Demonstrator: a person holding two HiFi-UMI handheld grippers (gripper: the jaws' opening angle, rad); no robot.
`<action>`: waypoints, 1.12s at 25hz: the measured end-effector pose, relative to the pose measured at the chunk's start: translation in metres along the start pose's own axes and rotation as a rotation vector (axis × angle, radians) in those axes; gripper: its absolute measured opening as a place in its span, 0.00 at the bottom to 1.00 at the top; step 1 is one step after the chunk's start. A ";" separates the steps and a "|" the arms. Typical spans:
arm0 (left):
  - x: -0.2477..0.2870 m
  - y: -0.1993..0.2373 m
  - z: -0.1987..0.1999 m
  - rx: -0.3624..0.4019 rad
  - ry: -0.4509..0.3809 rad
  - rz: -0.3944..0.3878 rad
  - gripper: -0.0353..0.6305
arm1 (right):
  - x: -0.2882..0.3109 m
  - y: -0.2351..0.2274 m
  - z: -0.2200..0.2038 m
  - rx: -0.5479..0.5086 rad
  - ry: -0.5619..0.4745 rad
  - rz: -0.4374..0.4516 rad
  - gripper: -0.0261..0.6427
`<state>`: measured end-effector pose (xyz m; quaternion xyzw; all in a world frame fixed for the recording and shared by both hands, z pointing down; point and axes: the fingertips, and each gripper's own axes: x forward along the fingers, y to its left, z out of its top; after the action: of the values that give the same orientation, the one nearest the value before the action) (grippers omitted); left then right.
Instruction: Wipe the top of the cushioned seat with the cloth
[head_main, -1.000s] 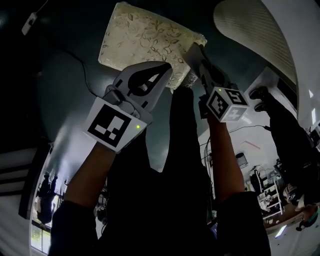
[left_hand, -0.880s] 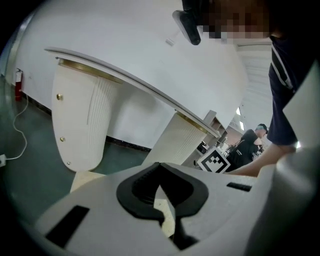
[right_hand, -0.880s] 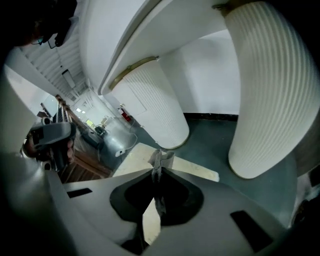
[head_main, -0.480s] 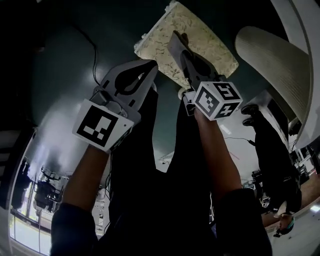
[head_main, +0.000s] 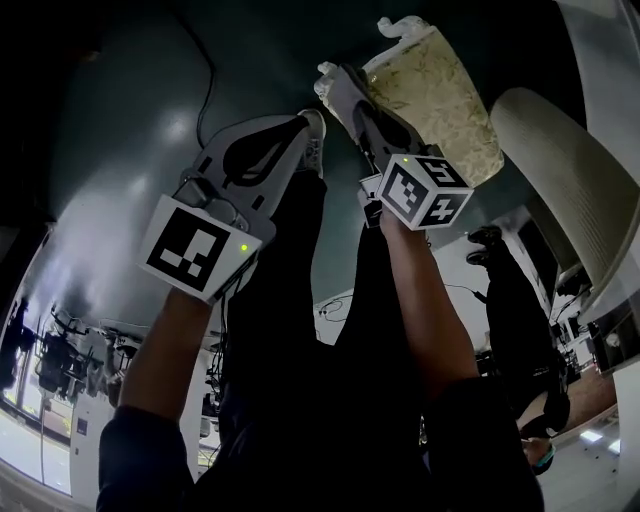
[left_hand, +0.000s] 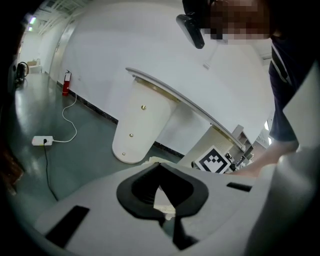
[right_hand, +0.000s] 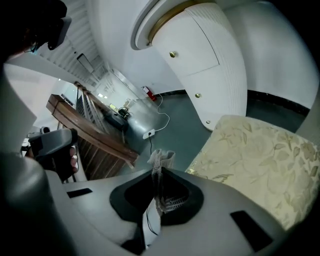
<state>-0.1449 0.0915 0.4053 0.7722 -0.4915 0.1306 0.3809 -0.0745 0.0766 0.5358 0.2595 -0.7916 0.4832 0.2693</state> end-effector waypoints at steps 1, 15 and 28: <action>0.004 0.000 -0.001 0.003 -0.004 -0.002 0.06 | 0.000 -0.007 -0.003 0.000 0.003 -0.010 0.09; -0.029 0.017 0.003 0.049 0.056 -0.116 0.06 | 0.003 0.024 -0.068 0.114 0.046 -0.115 0.09; 0.031 -0.109 -0.029 0.184 0.174 -0.263 0.06 | -0.092 -0.044 -0.121 0.250 -0.063 -0.169 0.09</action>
<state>-0.0312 0.1169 0.3928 0.8471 -0.3375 0.1903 0.3637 0.0429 0.1825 0.5477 0.3714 -0.7088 0.5453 0.2498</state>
